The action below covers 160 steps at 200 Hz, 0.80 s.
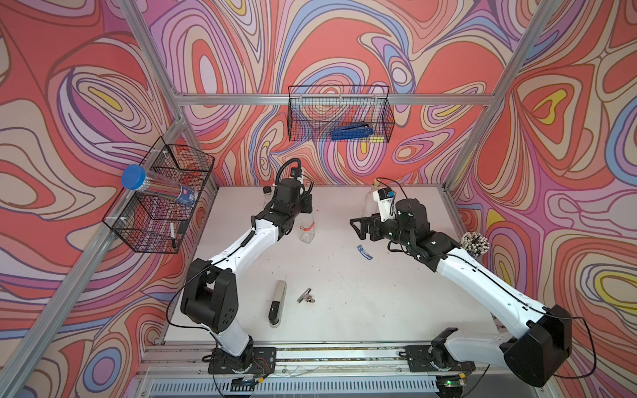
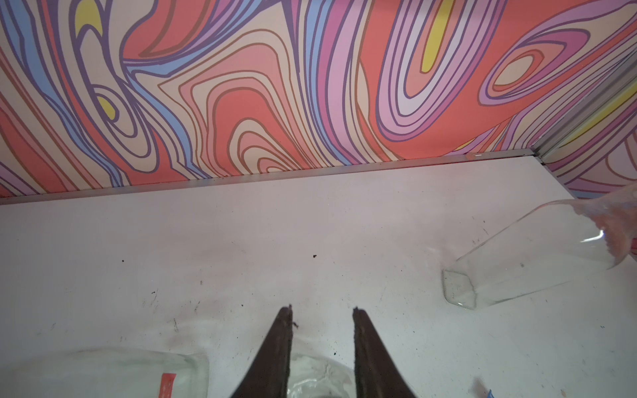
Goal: Remove the label from the bottle
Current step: Pick up the bottle from the center of the board.
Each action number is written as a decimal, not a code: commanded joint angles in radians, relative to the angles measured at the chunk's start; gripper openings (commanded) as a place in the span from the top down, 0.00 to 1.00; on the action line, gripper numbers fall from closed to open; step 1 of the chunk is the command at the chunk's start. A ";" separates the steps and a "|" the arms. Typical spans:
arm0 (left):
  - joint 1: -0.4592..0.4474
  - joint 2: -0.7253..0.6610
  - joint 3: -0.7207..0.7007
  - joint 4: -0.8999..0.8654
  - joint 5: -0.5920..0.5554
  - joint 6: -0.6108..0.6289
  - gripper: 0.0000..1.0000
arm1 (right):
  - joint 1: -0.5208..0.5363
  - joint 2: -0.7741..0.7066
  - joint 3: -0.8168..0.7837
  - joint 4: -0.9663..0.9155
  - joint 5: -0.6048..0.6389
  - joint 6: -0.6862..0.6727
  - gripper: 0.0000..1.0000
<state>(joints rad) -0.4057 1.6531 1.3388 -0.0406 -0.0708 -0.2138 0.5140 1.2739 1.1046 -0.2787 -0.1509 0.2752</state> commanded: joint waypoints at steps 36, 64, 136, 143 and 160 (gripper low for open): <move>0.001 -0.049 -0.008 -0.071 0.070 -0.057 1.00 | 0.012 0.016 -0.003 0.022 -0.006 0.007 0.02; 0.002 -0.065 0.031 -0.132 0.092 -0.084 1.00 | 0.017 0.025 -0.005 0.032 -0.012 0.010 0.02; 0.001 -0.122 0.102 -0.282 0.215 -0.146 1.00 | 0.113 0.067 -0.042 0.072 0.012 -0.061 0.02; 0.002 -0.131 0.109 -0.294 0.228 -0.147 1.00 | 0.128 0.070 -0.052 0.082 0.015 -0.074 0.02; 0.001 -0.151 0.130 -0.326 0.258 -0.151 1.00 | 0.170 0.082 -0.081 0.114 0.043 -0.111 0.02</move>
<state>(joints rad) -0.4057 1.5837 1.3987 -0.3275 0.1131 -0.3309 0.6334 1.3323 1.0641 -0.2157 -0.1455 0.2317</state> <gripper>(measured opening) 0.297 0.984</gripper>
